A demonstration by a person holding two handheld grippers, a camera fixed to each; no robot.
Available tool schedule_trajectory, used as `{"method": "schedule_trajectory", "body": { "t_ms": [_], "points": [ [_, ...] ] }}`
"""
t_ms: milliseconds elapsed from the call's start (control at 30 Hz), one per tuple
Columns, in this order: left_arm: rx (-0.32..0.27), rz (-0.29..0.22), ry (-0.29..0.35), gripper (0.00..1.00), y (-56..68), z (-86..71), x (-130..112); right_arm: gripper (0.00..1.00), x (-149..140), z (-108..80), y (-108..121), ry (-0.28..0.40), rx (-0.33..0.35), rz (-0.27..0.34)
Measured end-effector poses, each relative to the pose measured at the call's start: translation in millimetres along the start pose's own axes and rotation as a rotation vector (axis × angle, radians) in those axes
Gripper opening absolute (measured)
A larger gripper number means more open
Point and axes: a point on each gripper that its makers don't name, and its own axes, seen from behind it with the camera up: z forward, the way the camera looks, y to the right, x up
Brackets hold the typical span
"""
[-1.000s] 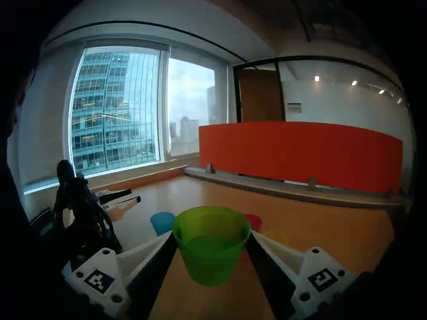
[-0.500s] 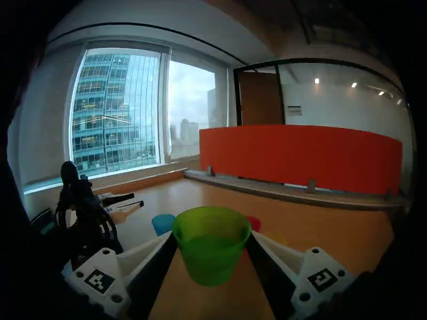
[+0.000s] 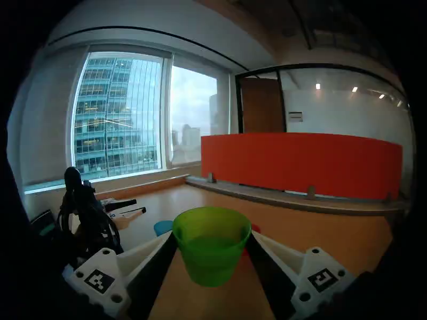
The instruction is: Pour water
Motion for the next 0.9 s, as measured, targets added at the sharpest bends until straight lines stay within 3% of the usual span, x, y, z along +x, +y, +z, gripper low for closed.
{"method": "schedule_trajectory", "body": {
  "t_ms": [400, 900],
  "points": [
    [0.0, 0.0, 0.0, 0.96, 0.1, 1.1, 0, 0.89, -11, 5.6, 4, -0.021, -0.005, -0.019],
    [0.0, 0.0, 0.0, 0.96, -1.0, -0.6, 0, 0.9, -81, 7.7, 3, -0.228, 0.035, -0.05]
  ]
}}
